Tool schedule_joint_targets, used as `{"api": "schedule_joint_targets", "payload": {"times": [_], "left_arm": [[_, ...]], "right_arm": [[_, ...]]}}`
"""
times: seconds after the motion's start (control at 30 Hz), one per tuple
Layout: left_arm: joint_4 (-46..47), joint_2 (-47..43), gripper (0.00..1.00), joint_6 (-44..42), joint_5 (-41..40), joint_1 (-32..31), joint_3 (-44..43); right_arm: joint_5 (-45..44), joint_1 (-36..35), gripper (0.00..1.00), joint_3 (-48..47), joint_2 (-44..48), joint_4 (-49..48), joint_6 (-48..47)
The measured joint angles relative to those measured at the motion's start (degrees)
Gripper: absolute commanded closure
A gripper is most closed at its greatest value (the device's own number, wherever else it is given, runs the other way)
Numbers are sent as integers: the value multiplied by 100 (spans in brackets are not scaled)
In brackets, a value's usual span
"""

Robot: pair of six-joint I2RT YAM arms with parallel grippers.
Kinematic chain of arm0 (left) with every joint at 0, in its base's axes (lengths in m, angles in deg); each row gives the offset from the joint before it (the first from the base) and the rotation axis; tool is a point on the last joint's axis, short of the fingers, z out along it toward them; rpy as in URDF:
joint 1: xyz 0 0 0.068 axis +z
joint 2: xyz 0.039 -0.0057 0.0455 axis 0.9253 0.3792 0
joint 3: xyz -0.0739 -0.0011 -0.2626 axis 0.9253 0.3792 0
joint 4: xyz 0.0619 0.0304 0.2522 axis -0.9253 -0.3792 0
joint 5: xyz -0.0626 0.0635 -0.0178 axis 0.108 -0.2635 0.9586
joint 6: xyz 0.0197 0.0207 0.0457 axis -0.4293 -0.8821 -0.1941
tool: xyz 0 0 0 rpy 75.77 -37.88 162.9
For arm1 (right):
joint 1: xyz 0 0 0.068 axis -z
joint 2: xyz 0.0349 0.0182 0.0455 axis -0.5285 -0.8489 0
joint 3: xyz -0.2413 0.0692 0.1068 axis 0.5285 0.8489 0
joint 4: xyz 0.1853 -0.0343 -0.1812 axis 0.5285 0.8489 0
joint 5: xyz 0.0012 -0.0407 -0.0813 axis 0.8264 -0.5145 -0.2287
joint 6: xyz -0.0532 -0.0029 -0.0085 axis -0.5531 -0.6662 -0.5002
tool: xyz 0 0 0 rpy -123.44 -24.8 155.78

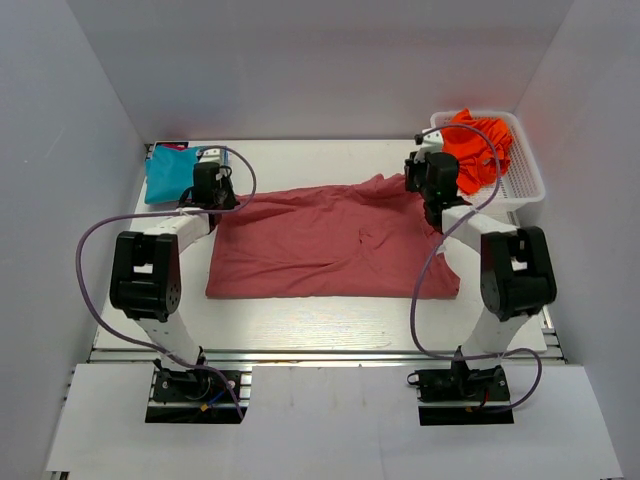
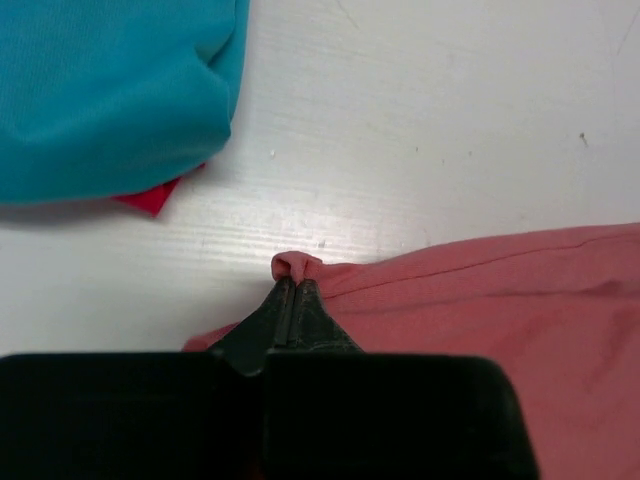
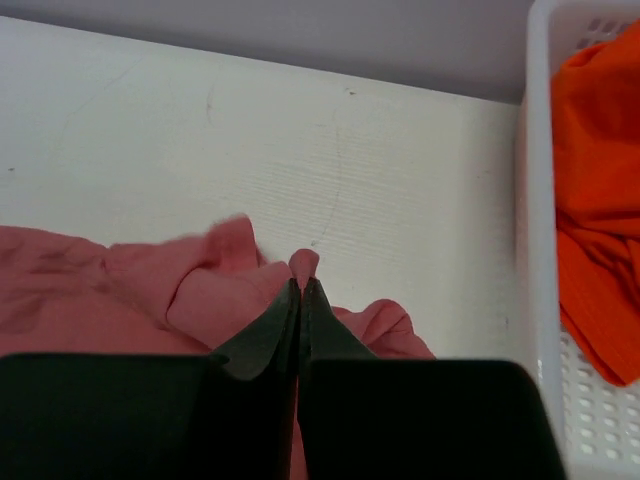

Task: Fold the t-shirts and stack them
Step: Fold the other side of the tshirt into a rectangle

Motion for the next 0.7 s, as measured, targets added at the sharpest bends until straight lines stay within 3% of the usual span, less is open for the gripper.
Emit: {"api": "schedule_joint_targets", "payload": {"times": [0.23, 0.7], "left_arm": [[258, -719, 100, 39, 173, 0, 898], [343, -2028, 99, 315, -72, -2, 2000]], "right_arm": [[-225, 0, 100, 1462, 1646, -210, 66], [-503, -7, 100, 3309, 4063, 216, 616]]}}
